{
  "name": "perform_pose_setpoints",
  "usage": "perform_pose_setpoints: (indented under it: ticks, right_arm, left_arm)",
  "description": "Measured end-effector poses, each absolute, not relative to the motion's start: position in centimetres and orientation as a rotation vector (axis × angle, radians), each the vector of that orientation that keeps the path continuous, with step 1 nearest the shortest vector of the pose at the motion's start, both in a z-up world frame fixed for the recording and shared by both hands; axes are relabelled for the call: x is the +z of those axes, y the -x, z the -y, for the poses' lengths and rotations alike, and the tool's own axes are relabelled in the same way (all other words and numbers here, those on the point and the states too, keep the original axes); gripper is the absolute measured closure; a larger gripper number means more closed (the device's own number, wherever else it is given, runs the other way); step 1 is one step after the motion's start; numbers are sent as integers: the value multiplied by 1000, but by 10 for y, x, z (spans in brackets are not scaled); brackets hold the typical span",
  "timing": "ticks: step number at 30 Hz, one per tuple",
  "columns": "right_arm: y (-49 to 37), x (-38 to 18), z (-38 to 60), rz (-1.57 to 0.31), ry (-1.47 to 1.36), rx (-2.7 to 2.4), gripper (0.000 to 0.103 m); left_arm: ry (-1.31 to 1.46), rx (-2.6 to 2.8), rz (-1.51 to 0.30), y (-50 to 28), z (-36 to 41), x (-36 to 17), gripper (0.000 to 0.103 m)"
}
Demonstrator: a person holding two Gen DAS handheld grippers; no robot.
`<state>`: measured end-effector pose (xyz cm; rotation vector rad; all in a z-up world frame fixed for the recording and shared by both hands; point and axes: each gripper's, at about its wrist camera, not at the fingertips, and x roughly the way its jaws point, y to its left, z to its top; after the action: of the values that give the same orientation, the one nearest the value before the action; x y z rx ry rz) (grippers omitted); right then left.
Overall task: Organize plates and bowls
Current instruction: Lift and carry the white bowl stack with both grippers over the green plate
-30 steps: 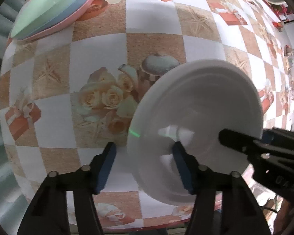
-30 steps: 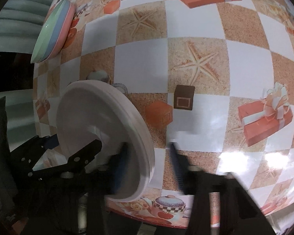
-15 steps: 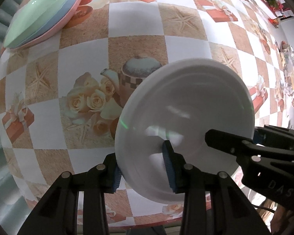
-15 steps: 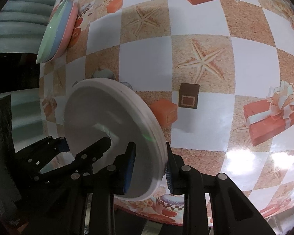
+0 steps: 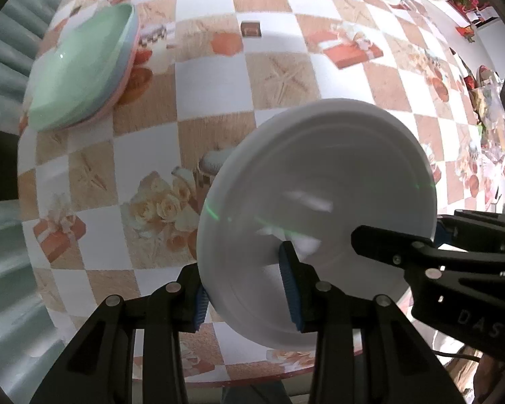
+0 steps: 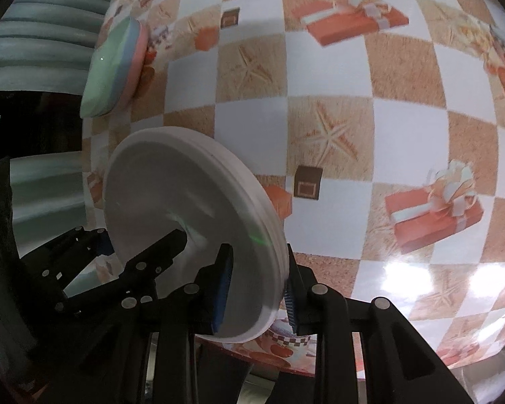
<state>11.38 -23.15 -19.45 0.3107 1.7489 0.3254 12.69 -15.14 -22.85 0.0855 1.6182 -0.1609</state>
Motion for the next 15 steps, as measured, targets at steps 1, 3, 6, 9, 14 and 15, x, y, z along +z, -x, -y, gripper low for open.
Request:
perform_pose_setpoints:
  ticks: [1, 3, 6, 9, 14, 15]
  right_arm:
    - [-116, -191, 233, -1744, -309, 332, 72]
    - [-119, -183, 237, -1732, -303, 349, 72]
    - [-124, -173, 243, -1716, -284, 363, 72]
    - [-129, -164, 249, -1699, -271, 369, 72]
    - [-137, -152, 254, -1679, -259, 372, 72]
    - [-139, -149, 254, -1675, -258, 367, 72]
  left_arm:
    - [-83, -155, -1613, -129, 155, -224, 62]
    - [-80, -144, -1598, -132, 160, -216, 62]
    - [-82, -130, -1574, -133, 169, -205, 62]
    - [-73, -121, -1563, -135, 180, -194, 62]
    - [-72, -126, -1530, -130, 184, -184, 62]
    - [-69, -132, -1528, -131, 183, -183, 62]
